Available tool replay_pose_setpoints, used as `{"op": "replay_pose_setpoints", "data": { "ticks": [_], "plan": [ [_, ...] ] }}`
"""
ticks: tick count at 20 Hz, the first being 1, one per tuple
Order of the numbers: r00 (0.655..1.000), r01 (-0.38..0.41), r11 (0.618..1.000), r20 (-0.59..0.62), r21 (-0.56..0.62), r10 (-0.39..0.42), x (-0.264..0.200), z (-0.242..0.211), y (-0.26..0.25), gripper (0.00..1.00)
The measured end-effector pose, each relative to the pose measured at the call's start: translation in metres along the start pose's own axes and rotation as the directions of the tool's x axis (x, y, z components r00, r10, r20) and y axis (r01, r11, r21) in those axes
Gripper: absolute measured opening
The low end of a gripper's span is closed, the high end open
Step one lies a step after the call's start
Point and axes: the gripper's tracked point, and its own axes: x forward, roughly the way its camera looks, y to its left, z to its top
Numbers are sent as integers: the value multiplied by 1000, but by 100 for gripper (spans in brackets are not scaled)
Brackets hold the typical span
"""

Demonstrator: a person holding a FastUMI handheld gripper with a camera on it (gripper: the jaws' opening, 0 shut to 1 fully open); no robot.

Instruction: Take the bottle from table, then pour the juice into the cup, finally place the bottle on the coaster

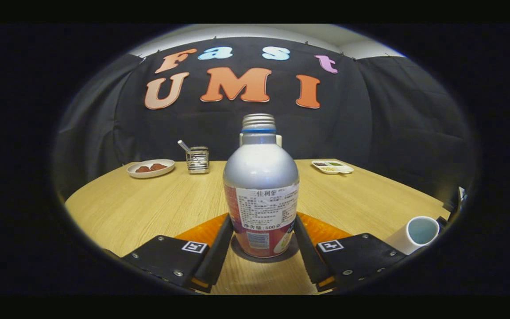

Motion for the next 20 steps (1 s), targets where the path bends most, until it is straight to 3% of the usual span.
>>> {"op": "replay_pose_setpoints", "data": {
  "ticks": [5, 10, 20],
  "plan": [
    [1000, -22, 998, -2, 65, 22, -2, -5, 1, 80],
    [998, -58, 997, 7, 47, 58, -15, -1, 8, 96],
    [977, -85, 996, 192, -35, 90, -76, 88, 30, 97]
  ]
}}
